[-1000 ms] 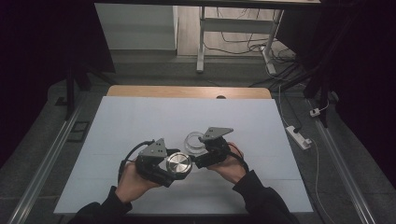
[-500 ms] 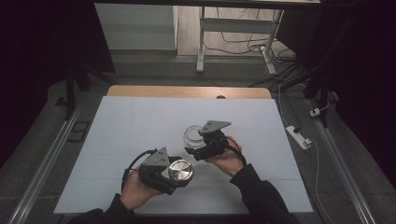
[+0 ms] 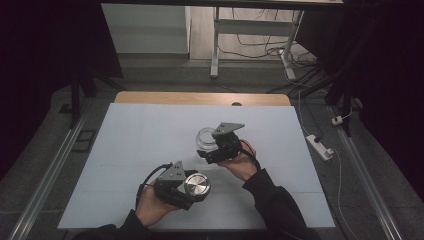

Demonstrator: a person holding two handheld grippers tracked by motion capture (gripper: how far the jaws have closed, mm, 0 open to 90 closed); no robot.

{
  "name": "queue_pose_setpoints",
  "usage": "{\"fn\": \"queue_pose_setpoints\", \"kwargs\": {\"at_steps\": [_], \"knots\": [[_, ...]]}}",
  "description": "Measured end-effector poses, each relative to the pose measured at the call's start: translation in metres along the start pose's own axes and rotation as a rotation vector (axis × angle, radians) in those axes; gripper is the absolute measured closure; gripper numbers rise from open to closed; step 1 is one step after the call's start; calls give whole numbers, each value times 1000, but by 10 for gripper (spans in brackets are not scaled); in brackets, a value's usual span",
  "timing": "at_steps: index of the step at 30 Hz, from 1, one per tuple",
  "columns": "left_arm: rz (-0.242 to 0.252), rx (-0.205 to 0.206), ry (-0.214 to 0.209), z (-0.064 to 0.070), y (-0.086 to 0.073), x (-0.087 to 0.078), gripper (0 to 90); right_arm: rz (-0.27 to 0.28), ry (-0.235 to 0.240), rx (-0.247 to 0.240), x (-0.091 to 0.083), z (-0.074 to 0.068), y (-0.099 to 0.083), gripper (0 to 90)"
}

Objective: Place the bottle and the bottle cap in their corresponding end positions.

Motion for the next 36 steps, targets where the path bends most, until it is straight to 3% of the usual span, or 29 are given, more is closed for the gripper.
{"fn": "queue_pose_setpoints", "kwargs": {"at_steps": [16, 19, 36], "knots": [[-26, 16, 29, -8, -13, 22, 195, 3, -34, 11, 16, 26, 13, 147], [-42, 3, 27, -10, -18, 29, 195, 3, -42, 10, 19, 31, 14, 147], [-75, 14, 67, -20, -27, 51, 195, -9, -72, 24, 37, 51, 11, 146]]}}
Point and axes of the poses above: each handheld gripper's, and its own axes: x roughly forward along the jaws, y roughly out of its top, z roughly to its right, the point moved 10 cm from there along x, roughly forward along the jaws, and after that the axes turned 13 degrees about y, right-handed, at the moved point
